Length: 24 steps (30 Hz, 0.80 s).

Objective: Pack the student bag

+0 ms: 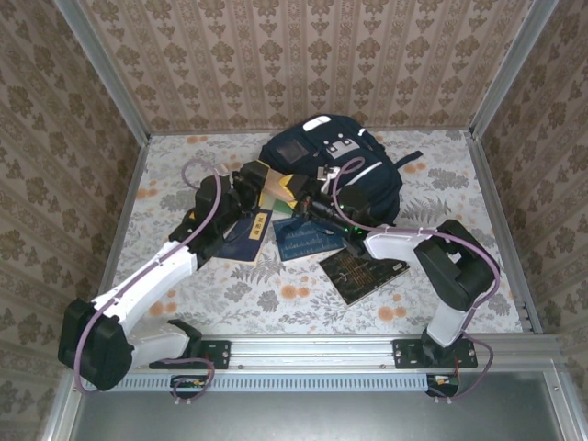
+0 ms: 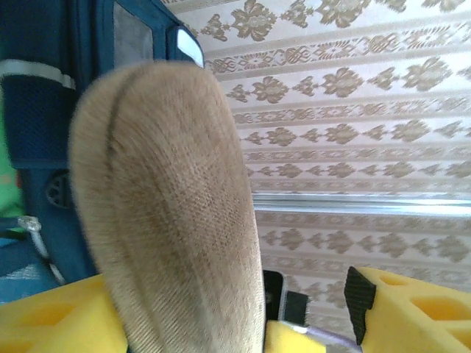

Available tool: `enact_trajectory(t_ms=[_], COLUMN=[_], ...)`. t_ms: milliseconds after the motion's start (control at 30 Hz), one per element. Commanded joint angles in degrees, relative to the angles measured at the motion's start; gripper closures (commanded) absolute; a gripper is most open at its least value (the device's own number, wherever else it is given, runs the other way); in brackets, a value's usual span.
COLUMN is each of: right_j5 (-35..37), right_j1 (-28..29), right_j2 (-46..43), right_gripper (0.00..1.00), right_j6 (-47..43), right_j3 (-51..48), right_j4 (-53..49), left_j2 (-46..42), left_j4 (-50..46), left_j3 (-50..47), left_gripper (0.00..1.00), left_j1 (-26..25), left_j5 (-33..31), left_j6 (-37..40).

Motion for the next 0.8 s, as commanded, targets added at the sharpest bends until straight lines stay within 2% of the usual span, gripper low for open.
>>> enact_trajectory(t_ms=[0,167,267,367,567,633,767], right_j5=[1.75,0.72,1.53,4.09,10.8,13.14,12.98], right_j1=[-5.13,-14.39,-19.86,-24.36,-29.31,-30.61,-32.26], right_j2=[-4.4,-13.71,-22.09,-29.72,-41.66,-45.6,-49.88], right_gripper=[0.61,0.6,0.6,0.61,0.61,0.61,0.61], right_j6=[-1.15,-6.35,-12.35,-18.16,-25.78,-26.65,-28.71], right_j3=[-4.36,-10.39,-12.63,-12.85,-13.66,-14.11,-13.86], right_j4=[0.88,-8.34,-20.46,-35.09,-51.03,-54.76,-58.53], left_j2=[-0.09,8.28,17.88,26.02,45.7,52.39,61.38], left_j4=[-11.21,-23.89,-29.83,-28.95,-35.19,-38.19,-39.42], left_j3=[7.31,21.47,31.97,38.17,57.85,64.61,73.1], left_gripper=[0.22,0.22,0.22,0.25,0.32,0.45,0.47], left_j1=[0.75,0.96,0.44,0.11,-1.38,-1.99,-3.25], left_j5=[-0.93,0.41,4.0,12.53,25.72,27.89,31.68], left_j6=[13.44,33.23,46.41,55.57,62.96,63.31,63.63])
